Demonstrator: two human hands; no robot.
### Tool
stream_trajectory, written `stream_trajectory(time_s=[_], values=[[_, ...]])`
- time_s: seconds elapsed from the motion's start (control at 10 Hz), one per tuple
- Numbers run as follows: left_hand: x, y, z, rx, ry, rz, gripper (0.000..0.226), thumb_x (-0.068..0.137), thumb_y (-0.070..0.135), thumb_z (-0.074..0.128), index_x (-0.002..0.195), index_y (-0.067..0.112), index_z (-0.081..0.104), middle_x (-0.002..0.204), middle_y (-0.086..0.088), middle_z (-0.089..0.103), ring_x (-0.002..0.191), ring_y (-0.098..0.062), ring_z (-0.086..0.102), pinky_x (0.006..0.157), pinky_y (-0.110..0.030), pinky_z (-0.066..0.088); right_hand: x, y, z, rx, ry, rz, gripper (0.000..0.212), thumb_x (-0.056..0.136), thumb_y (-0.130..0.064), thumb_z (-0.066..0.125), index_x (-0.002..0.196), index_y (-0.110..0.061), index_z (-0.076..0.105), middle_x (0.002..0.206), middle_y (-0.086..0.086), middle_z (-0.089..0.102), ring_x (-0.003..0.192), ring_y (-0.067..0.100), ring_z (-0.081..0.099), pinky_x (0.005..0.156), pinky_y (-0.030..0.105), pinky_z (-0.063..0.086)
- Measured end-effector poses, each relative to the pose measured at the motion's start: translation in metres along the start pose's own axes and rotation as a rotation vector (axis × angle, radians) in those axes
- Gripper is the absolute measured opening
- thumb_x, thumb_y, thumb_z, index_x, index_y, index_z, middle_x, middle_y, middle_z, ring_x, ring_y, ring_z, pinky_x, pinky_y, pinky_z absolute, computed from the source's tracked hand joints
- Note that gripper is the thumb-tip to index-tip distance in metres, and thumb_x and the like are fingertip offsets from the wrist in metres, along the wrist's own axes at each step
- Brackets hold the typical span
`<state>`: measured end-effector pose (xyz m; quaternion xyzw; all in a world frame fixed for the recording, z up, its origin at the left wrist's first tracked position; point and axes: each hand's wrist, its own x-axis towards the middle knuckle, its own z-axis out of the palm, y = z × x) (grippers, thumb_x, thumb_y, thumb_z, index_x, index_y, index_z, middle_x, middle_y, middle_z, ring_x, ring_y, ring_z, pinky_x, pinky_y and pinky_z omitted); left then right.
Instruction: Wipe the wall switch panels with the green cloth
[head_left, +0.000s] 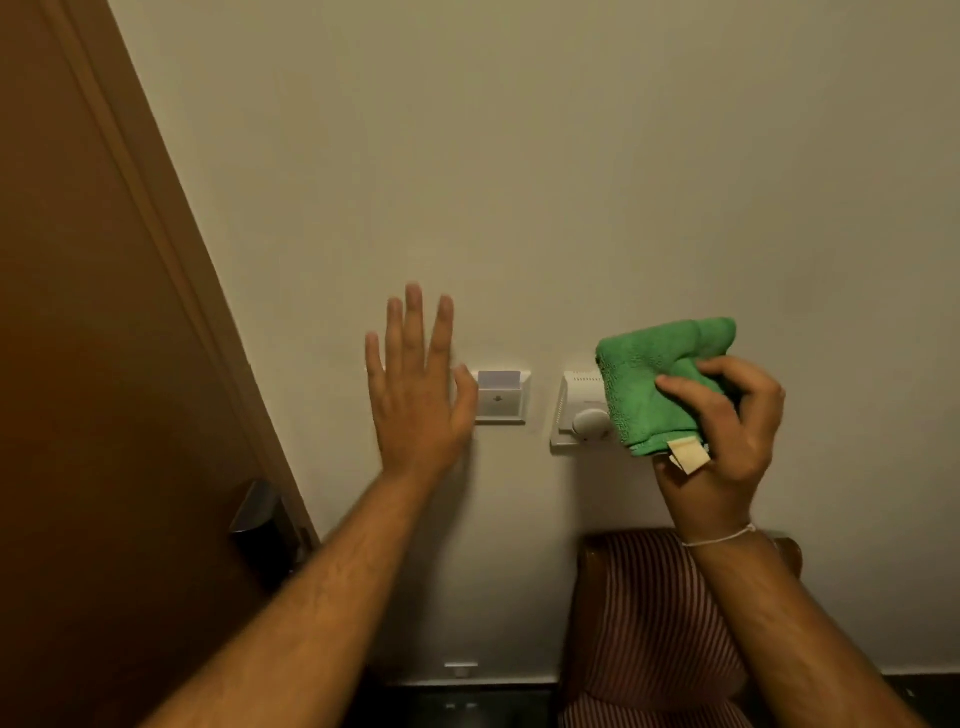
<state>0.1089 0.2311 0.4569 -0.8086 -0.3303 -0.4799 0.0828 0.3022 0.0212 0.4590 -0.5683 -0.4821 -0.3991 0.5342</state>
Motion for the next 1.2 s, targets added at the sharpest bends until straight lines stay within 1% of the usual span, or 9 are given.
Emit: stream_trajectory(time_s=[0.2,0.3,0.4,0.5,0.6,0.7,0.8,1.0,1.2], values=[[-0.179,0.056,0.040,-0.097,-0.480,-0.053,0.076,0.099,0.039,0.041,0.170,0.019,0.025,0.177,-0.012,0.008,0.162,-0.031,0.009,0.127,-0.060,0.014,-0.108,0.031,-0.029,-0.008,-0.352,0.234,0.038,0.084,-0.011,0.072,0.122,-0.009,0.072,0.135,0.016,0.055,0.124,0.033,0.058,0.116,0.025,0.041],[-0.268,0.071,0.056,-0.116,-0.721,-0.047,0.074,0.096,0.037,0.042,0.166,0.014,0.037,0.174,-0.016,0.022,0.160,-0.036,0.020,0.124,-0.064,0.021,-0.196,0.053,-0.060,-0.057,-0.563,0.387,0.043,0.081,-0.010,0.061,0.121,-0.002,0.074,0.132,0.024,0.061,0.125,0.037,0.061,0.118,0.030,0.044],[-0.348,0.070,0.066,-0.105,-0.887,0.001,0.079,0.094,0.034,0.051,0.168,0.016,0.032,0.176,-0.010,0.015,0.162,-0.031,0.012,0.126,-0.058,0.013,-0.289,0.070,-0.096,-0.118,-0.807,0.562,0.050,0.078,0.002,0.075,0.128,-0.003,0.073,0.137,0.022,0.063,0.128,0.041,0.064,0.108,0.046,0.057],[-0.430,0.058,0.069,-0.042,-1.077,0.057,0.080,0.096,0.041,0.049,0.170,0.020,0.026,0.178,-0.004,0.006,0.162,-0.026,0.009,0.128,-0.051,0.005,-0.378,0.074,-0.126,-0.087,-1.043,0.883,0.058,0.080,0.004,0.081,0.135,-0.009,0.070,0.142,0.014,0.064,0.129,0.033,0.066,0.104,0.052,0.061],[-0.494,0.047,0.069,0.013,-1.211,0.026,0.075,0.099,0.047,0.038,0.169,0.019,0.030,0.178,-0.003,0.010,0.162,-0.025,0.013,0.127,-0.052,0.008,-0.448,0.085,-0.132,-0.037,-1.232,1.111,0.049,0.094,-0.011,0.074,0.141,-0.025,0.067,0.143,0.000,0.065,0.131,0.020,0.063,0.112,0.045,0.056],[-0.533,0.048,0.070,0.055,-1.305,0.009,0.074,0.102,0.049,0.035,0.170,0.021,0.028,0.177,-0.003,0.014,0.162,-0.024,0.011,0.127,-0.054,0.010,-0.507,0.104,-0.127,-0.034,-1.383,1.154,0.043,0.101,-0.018,0.067,0.142,-0.028,0.066,0.153,-0.002,0.059,0.139,0.023,0.058,0.118,0.042,0.049],[-0.544,0.049,0.075,0.065,-1.342,-0.054,0.072,0.103,0.051,0.031,0.169,0.021,0.028,0.176,-0.005,0.018,0.162,-0.025,0.012,0.127,-0.056,0.015,-0.551,0.119,-0.114,-0.178,-1.430,1.096,0.044,0.106,-0.015,0.058,0.149,-0.023,0.060,0.169,0.002,0.040,0.152,0.030,0.043,0.120,0.041,0.043],[-0.531,0.047,0.086,0.151,-1.422,-0.076,0.075,0.101,0.054,0.014,0.170,0.023,0.015,0.176,-0.004,0.009,0.162,-0.024,0.003,0.130,-0.055,0.009,-0.587,0.124,-0.111,-0.280,-1.848,0.958,0.066,0.108,-0.025,0.051,0.168,-0.031,0.024,0.180,0.001,0.004,0.168,0.031,0.000,0.137,0.049,0.013],[-0.497,0.037,0.081,0.151,-1.363,-0.089,0.076,0.103,0.055,0.022,0.171,0.021,0.017,0.177,-0.006,0.009,0.162,-0.026,0.005,0.128,-0.053,0.008,-0.548,0.098,-0.117,-0.345,-1.869,0.851,0.077,0.108,-0.047,0.046,0.170,-0.033,0.003,0.179,0.002,-0.010,0.167,0.030,-0.011,0.135,0.053,-0.006]])
